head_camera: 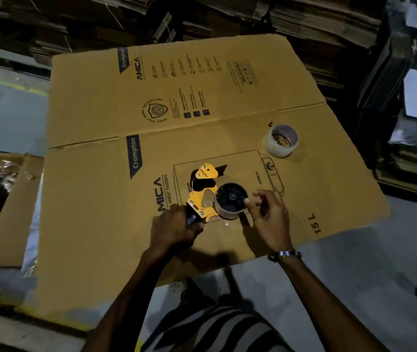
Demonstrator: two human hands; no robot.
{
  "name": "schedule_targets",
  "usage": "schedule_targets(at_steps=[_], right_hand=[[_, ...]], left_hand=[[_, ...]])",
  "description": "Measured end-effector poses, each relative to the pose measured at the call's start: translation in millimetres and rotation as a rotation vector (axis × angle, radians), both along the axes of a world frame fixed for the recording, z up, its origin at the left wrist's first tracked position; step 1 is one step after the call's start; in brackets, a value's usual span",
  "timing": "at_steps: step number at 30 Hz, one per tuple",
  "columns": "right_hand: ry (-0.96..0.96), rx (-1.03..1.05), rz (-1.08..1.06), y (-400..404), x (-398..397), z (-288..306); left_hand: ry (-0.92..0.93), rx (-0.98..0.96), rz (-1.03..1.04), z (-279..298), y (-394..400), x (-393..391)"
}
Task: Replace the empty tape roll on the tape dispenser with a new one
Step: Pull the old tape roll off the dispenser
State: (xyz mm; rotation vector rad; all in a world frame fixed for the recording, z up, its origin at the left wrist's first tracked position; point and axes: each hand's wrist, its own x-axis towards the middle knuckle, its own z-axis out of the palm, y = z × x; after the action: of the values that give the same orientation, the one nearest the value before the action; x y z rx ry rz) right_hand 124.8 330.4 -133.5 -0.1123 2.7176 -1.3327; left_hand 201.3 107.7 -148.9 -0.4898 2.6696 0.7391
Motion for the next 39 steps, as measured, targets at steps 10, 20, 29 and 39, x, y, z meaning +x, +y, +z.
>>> schedule_targets(at_steps=[10,20,29,39], right_hand=[[-0.148,0.039,0.534,6,-31,-35],[0.183,-0.108,0.577,6,-60,-55],[0.215,-0.157,0.602,9,-79,-71],[0.036,-0.334,0.708,20,-79,-68]], left_hand=[[0.08,0.109,0.294,5,29,-13],[0.432,-0.461,0.121,2,43,-25],[0.55,-0.308,0.123,-16,28,-34],[0.497,-0.223,0.001,-17,6,-25]])
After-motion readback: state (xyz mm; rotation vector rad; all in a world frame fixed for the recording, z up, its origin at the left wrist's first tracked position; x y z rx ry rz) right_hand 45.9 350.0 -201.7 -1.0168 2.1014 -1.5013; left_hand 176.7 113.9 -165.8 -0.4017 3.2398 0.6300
